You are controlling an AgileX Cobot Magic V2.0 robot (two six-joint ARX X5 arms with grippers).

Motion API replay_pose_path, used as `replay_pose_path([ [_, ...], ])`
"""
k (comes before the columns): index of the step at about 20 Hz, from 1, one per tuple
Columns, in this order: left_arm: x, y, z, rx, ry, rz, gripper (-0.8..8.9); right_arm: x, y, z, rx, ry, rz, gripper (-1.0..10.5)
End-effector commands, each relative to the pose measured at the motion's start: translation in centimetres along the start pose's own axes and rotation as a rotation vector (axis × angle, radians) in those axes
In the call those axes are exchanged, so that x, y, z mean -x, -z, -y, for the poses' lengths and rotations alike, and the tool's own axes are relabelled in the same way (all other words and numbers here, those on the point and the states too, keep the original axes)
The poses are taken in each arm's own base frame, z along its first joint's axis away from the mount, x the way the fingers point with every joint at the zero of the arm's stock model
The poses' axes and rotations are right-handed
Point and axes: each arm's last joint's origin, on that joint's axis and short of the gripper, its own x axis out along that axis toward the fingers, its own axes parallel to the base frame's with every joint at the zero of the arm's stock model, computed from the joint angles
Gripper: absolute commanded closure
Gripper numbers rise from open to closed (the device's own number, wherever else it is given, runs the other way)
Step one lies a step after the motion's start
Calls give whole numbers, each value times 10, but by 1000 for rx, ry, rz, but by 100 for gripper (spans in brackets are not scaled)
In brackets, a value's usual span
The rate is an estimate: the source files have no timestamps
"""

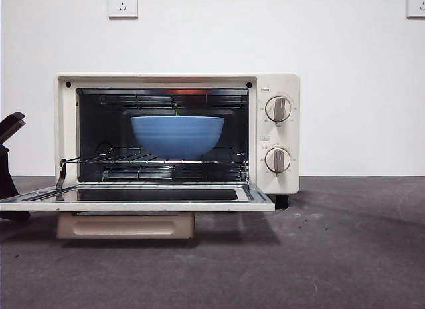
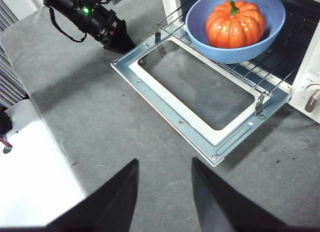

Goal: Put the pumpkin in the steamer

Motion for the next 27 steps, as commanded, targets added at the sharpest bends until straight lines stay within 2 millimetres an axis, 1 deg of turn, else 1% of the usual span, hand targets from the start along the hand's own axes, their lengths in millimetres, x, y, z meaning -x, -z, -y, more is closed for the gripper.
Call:
replay_pose_path([
  [1, -3, -3, 2, -8, 116, -1, 800, 0, -2, -2, 12, -11, 5, 776],
  [5, 2, -11, 2, 8, 228, 50, 799, 0, -2, -2, 0, -12, 5, 776],
  [8, 10, -22, 5, 4, 294, 100, 799, 0, -2, -2, -3, -11, 5, 776],
  [11, 22, -33, 10, -17, 316, 181, 799, 0, -2, -2, -4, -11, 5, 776],
  [14, 31, -40, 17, -50, 326, 242, 799, 0, -2, -2, -4, -11, 5, 776],
  [17, 38, -44, 22, -86, 335, 292, 799, 0, -2, -2, -8, -11, 5, 776],
  [21, 42, -49, 25, -101, 344, 333, 799, 0, -2, -2, -15, -9, 5, 776],
  [24, 44, -49, 27, -94, 347, 335, 799, 0, -2, -2, -15, -9, 5, 776],
  [27, 51, -47, 36, -123, 350, 341, 799, 0, -2, -2, -15, -8, 6, 776],
])
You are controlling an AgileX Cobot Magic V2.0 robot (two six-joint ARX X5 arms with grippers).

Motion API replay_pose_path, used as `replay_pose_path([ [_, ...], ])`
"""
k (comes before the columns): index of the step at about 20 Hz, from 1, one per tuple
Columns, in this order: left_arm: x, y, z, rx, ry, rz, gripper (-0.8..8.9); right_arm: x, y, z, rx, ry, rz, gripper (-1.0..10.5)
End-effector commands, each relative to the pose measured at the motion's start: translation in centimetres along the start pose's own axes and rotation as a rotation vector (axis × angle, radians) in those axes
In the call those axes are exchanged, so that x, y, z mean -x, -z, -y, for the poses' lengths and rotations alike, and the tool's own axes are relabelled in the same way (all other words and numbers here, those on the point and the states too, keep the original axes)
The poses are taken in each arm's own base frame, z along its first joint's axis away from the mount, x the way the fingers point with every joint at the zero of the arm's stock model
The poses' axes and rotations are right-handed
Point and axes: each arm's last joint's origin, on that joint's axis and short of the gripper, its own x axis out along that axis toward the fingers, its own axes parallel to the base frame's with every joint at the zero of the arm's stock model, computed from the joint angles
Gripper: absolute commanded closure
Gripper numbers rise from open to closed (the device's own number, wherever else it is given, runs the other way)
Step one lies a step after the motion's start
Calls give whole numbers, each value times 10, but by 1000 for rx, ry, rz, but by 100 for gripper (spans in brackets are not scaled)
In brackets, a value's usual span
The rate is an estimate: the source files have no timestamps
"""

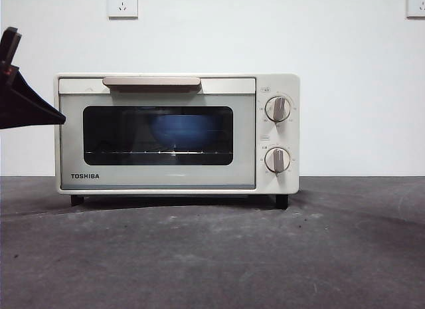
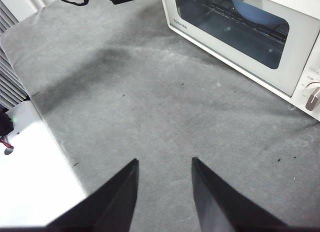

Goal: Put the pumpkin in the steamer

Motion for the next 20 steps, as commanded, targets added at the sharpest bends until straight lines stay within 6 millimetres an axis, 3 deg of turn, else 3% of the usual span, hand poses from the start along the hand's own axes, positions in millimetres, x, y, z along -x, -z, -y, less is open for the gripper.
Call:
replay_pose_path([
  [1, 4, -5, 14, -48, 11, 15, 799, 0, -2, -2, -3, -9, 6, 776],
  [8, 23, 0, 70, -201, -40, 52, 799, 0, -2, -2, -1, -8, 9, 776],
  [15, 46, 28, 133, -418, -166, 25, 799, 0, -4, -2, 4, -3, 29, 776],
  [20, 66, 46, 167, -518, -247, -16, 799, 0, -5, -1, -15, 32, 36, 776],
])
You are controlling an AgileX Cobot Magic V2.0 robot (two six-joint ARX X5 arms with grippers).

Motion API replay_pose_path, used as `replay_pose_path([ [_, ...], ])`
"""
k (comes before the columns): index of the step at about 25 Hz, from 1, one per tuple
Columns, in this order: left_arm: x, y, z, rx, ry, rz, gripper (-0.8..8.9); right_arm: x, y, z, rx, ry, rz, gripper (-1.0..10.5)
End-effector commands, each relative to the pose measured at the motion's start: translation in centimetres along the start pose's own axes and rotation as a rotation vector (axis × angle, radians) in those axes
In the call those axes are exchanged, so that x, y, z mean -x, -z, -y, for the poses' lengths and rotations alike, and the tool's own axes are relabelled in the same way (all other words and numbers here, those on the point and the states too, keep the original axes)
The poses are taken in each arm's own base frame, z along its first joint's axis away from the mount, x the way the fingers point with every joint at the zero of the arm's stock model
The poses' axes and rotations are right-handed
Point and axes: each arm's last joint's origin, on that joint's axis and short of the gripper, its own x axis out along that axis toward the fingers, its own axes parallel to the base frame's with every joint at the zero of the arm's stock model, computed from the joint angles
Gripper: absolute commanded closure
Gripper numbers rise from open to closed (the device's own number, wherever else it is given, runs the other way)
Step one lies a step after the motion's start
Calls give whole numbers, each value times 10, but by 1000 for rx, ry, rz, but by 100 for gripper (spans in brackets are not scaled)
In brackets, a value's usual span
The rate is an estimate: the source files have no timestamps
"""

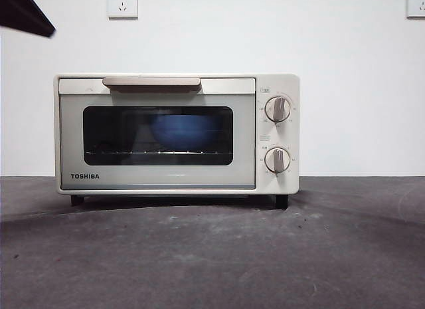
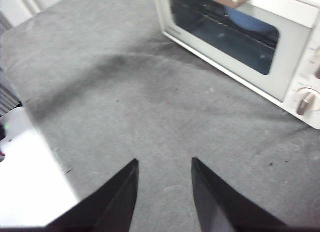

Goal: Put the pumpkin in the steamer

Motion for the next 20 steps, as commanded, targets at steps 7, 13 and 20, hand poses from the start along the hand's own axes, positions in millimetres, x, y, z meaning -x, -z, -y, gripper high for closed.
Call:
replay_pose_path([
  [7, 45, 4, 36, -135, -53, -6, 799, 0, -3, -1, -36, 20, 19, 776],
  [13, 61, 11, 44, -149, -52, 13, 799, 0, -5, -1, -38, 39, 44, 776],
  [20, 67, 13, 46, -160, -49, 37, 798, 0, -8, -1, -31, 36, 67, 776],
])
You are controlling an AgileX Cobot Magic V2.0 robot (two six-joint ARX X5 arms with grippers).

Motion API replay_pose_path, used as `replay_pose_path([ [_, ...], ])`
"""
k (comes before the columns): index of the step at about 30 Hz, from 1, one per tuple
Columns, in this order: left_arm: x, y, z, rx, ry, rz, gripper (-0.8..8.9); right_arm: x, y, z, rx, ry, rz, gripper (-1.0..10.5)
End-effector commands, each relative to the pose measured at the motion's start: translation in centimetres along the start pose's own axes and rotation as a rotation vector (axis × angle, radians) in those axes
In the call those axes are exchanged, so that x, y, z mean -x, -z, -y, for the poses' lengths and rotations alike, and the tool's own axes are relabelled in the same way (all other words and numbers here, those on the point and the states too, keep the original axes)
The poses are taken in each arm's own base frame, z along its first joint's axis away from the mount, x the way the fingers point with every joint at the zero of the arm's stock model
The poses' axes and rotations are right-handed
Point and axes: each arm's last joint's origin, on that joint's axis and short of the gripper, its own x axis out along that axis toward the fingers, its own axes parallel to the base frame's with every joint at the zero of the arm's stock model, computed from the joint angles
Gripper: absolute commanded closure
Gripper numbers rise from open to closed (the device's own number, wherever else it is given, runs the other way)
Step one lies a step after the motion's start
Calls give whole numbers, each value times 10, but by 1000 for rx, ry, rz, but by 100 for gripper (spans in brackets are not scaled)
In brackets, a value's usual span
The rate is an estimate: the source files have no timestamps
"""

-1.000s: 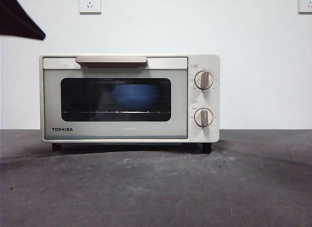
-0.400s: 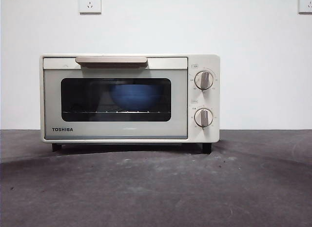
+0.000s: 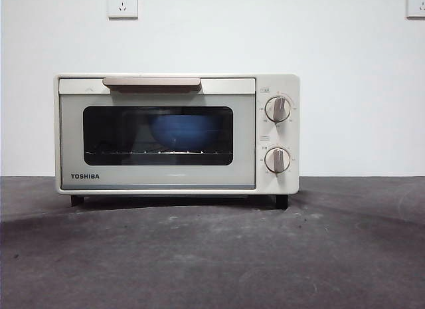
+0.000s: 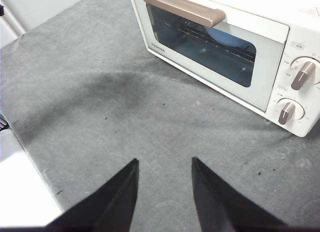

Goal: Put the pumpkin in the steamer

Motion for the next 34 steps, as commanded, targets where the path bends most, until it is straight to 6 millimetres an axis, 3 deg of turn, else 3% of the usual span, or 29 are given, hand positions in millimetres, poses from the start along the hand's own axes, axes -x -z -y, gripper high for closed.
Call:
replay_pose_path([
  [1, 4, -6, 2, -29, 0, 26, 798, 0, -3, -2, -2, -9, 13, 776],
  [4, 4, -6, 2, -30, 1, 26, 798, 0, -3, -2, -1, -9, 12, 796],
  [7, 4, -6, 2, -30, 1, 27, 797, 0, -3, -2, 2, -8, 13, 943],
  [28, 5, -6, 3, -31, 1, 31, 795, 0, -3, -2, 2, -10, 13, 942],
  [31, 14, -5, 5, -184, -25, 75, 795, 0, -3, -2, 2, -10, 13, 942],
  [34, 25, -6, 6, -297, -81, 237, 795, 0, -3, -2, 2, -10, 14, 942],
])
